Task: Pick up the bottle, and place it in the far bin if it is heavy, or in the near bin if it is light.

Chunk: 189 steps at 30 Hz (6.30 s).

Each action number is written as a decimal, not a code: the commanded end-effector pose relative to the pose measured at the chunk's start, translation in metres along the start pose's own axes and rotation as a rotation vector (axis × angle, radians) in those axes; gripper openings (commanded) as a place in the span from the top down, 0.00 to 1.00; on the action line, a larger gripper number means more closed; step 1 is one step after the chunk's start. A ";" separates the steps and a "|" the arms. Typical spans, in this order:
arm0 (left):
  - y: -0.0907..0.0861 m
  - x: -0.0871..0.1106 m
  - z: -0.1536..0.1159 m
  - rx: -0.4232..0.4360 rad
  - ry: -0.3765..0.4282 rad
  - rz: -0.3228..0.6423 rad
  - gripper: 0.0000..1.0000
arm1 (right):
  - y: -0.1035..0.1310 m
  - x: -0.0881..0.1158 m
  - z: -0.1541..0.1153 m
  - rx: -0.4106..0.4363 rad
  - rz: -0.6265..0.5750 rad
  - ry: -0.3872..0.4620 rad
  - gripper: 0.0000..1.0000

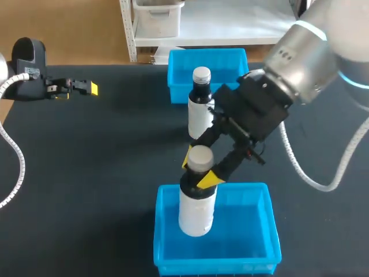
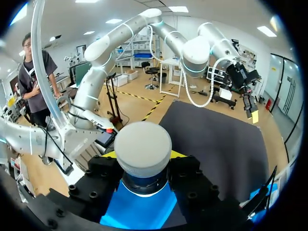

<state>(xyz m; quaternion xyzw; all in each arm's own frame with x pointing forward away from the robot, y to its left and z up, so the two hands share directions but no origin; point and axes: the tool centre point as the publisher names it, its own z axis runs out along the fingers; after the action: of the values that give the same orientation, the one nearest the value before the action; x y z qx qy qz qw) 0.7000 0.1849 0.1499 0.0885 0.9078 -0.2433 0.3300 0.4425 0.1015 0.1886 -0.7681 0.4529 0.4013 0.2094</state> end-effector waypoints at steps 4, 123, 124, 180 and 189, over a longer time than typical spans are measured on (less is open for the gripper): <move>0.000 0.000 0.000 0.000 0.000 0.000 0.00 | -0.011 0.009 0.017 -0.057 -0.030 0.020 1.00; 0.000 0.000 0.000 0.000 0.000 0.000 0.00 | -0.248 0.146 -0.096 0.390 0.399 -0.099 0.16; 0.000 0.000 0.000 0.000 0.000 0.000 0.00 | -0.248 0.146 -0.096 0.390 0.400 -0.099 0.21; 0.000 0.000 0.000 0.000 0.000 0.000 0.00 | -0.143 0.157 -0.249 0.674 0.551 -0.037 1.00; 0.000 0.000 0.000 0.000 0.000 0.000 0.00 | -0.151 0.174 -0.288 0.743 0.582 0.001 1.00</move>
<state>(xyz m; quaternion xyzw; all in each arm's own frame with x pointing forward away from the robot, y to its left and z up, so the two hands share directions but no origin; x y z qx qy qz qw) 0.7000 0.1850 0.1499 0.0885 0.9078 -0.2433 0.3300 0.7400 -0.1094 0.2053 -0.4861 0.7576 0.2626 0.3475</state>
